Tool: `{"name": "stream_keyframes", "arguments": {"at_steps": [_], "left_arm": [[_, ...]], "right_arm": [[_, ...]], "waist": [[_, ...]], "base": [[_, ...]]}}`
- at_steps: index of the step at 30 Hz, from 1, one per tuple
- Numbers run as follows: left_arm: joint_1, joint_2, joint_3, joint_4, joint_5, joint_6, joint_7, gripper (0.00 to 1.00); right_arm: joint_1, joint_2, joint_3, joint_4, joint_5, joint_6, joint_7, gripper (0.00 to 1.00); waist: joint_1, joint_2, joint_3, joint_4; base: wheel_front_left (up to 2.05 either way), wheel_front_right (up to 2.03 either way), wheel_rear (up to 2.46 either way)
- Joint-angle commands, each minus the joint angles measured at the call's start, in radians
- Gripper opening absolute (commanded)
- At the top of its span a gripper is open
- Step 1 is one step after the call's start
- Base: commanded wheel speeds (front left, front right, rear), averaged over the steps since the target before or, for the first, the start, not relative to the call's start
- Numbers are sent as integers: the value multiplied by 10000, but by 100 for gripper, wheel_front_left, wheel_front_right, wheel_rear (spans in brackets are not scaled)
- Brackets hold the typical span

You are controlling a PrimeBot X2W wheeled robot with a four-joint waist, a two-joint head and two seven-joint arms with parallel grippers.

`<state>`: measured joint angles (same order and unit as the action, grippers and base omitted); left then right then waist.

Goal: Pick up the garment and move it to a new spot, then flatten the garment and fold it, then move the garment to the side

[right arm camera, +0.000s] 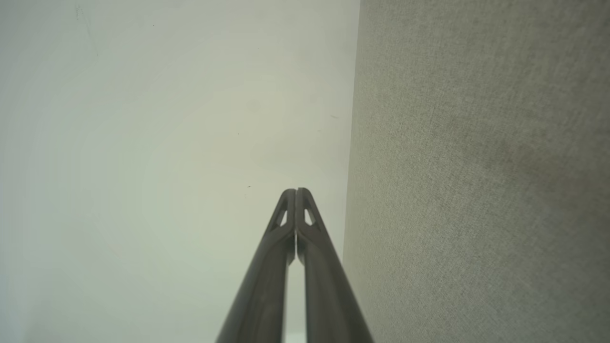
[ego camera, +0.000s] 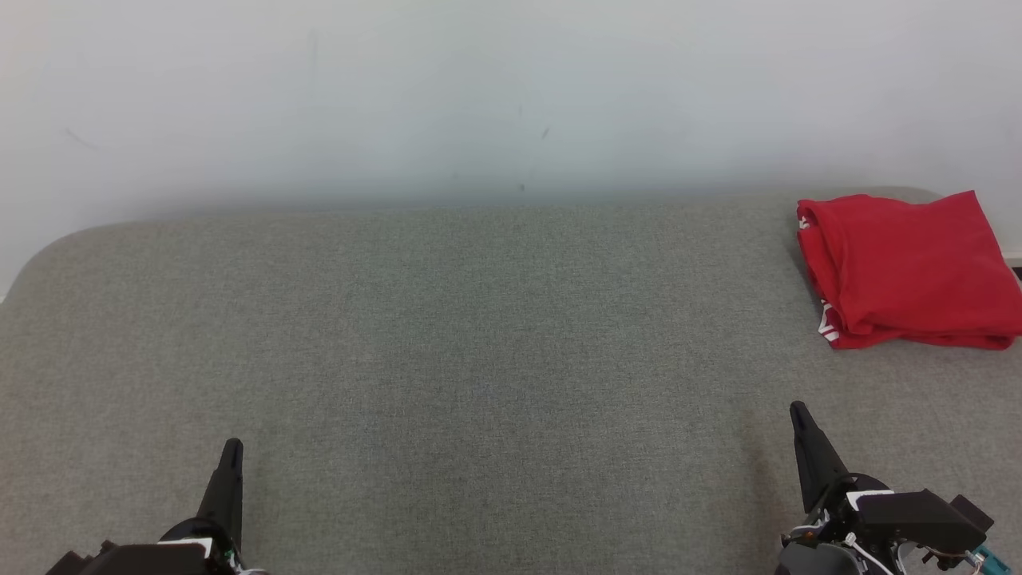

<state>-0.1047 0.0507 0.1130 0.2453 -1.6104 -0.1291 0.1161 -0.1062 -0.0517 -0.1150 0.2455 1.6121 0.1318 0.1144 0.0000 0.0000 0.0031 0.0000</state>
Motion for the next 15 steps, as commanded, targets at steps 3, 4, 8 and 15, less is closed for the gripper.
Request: {"name": "stream_keyframes", "arguments": {"at_steps": [3, 4, 8, 15], "left_arm": [[-102, -16, 13, 9, -49, -35, 0, 0], [-102, -16, 14, 9, -49, -35, 0, 0], [-102, -16, 12, 9, -49, -35, -1, 0], [-102, -16, 15, 9, -49, -35, -2, 0]], "right_arm": [[-54, 40, 1, -19, 17, -21, 26, 0], [-54, 40, 1, -19, 17, -21, 26, 0], [-54, 40, 1, -19, 17, -21, 26, 0], [-54, 40, 2, -19, 18, -21, 26, 0]], "waist": [[0, 0, 0, 0], [0, 0, 0, 0], [0, 0, 0, 0], [0, 0, 0, 0]], "base": [[0, 0, 0], [0, 0, 0], [0, 0, 0], [0, 0, 0]]}}
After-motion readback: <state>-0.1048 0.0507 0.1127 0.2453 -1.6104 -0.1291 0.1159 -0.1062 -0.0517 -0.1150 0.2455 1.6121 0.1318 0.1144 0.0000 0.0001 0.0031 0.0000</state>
